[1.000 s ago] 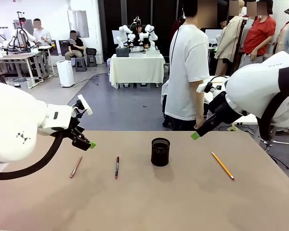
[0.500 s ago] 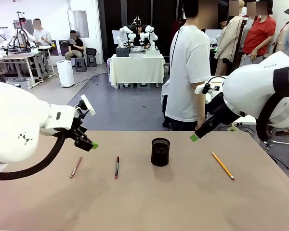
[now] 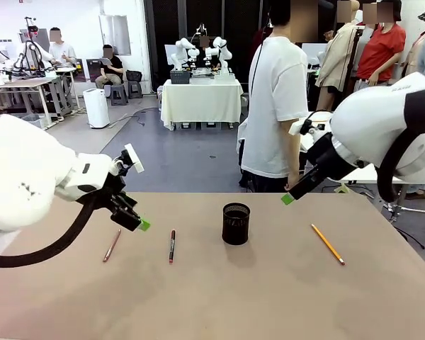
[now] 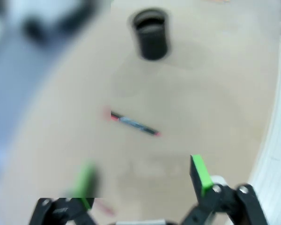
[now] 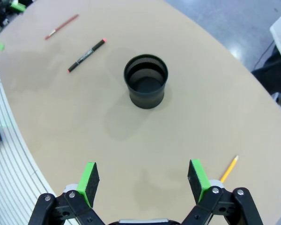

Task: Place the pens into the pen holder.
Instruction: Pick up a writing instrument from the table and place it into the Pen holder.

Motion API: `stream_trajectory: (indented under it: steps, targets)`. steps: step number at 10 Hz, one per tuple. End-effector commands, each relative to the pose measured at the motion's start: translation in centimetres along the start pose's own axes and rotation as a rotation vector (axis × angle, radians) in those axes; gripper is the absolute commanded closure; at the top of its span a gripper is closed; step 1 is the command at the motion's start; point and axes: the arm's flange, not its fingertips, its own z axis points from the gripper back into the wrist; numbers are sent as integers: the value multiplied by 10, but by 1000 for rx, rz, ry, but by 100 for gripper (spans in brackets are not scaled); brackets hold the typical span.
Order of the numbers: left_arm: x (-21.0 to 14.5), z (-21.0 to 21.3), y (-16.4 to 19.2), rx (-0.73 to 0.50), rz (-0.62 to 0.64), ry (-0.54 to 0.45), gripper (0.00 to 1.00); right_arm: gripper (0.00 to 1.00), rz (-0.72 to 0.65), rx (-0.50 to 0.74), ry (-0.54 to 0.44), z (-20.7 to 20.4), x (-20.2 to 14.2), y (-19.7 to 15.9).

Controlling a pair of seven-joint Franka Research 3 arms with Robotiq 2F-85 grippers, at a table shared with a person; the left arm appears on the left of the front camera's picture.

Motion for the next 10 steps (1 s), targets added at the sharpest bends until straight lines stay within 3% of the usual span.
stream_trajectory:
  steps: [1,2,4,7,10]
  targets:
    - [-2,4,27,-258,47,-2,0,0,19,69,-58,4,0,-31]
    - [-1,10,33,-278,100,-25,0,0,49,102,-70,12,-1,-34]
    - [-1,32,39,-223,56,-9,0,0,99,161,-49,38,-4,-38]
    - [-3,79,62,-152,-37,-34,0,0,131,137,-52,84,2,-49]
    - [-2,112,89,-132,1,-59,0,0,158,122,-17,120,12,-57]
